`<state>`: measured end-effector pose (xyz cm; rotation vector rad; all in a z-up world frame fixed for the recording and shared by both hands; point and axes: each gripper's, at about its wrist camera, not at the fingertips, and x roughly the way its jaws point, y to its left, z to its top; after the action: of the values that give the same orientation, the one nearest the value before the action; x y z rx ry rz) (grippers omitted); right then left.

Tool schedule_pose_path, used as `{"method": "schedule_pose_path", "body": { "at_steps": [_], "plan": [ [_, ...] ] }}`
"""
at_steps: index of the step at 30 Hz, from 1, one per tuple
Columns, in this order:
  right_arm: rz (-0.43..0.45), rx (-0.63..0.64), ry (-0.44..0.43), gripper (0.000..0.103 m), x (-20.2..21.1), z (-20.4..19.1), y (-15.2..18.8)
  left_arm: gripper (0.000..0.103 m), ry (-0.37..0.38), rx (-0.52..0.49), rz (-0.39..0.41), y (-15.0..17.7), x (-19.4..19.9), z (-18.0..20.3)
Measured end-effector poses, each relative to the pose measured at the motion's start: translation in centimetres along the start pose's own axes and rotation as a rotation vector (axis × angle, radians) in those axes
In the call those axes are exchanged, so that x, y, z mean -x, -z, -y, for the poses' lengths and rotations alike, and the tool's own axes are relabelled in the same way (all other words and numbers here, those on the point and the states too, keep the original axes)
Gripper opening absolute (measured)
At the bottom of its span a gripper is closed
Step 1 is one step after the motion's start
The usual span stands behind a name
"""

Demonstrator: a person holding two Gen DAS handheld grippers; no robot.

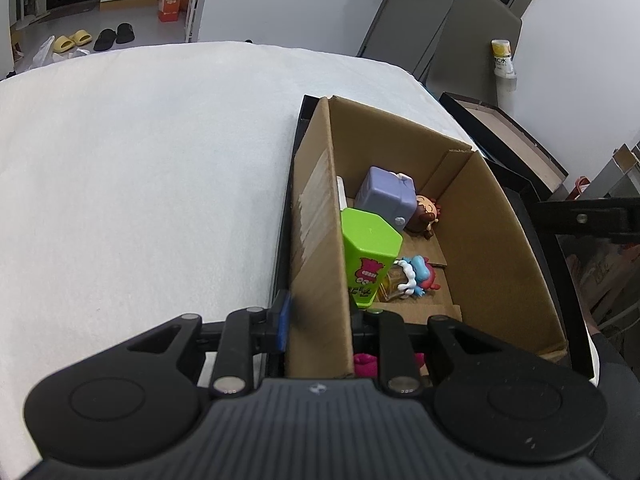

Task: Organize rigid objects
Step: 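Lower the box onto the black tray with the left gripper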

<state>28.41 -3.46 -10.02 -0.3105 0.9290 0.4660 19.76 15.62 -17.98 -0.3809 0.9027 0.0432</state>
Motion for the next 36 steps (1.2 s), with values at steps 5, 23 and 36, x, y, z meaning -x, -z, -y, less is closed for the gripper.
{"method": "schedule_pose_path", "body": {
  "at_steps": [5,23,36],
  "plan": [
    [0.028,-0.041,-0.042,0.084,1.7,1.0,0.7,0.022,0.009,0.002,0.001,-0.4,0.9,0.1],
    [0.086,-0.205,-0.104,0.103,6.5,5.7,2.7,0.048,-0.064,-0.088,0.024,-3.7,8.3,5.0],
    [0.167,-0.287,-0.049,0.103,10.7,7.8,3.9,0.084,-0.069,-0.175,0.054,-5.0,13.7,10.2]
  ]
}}
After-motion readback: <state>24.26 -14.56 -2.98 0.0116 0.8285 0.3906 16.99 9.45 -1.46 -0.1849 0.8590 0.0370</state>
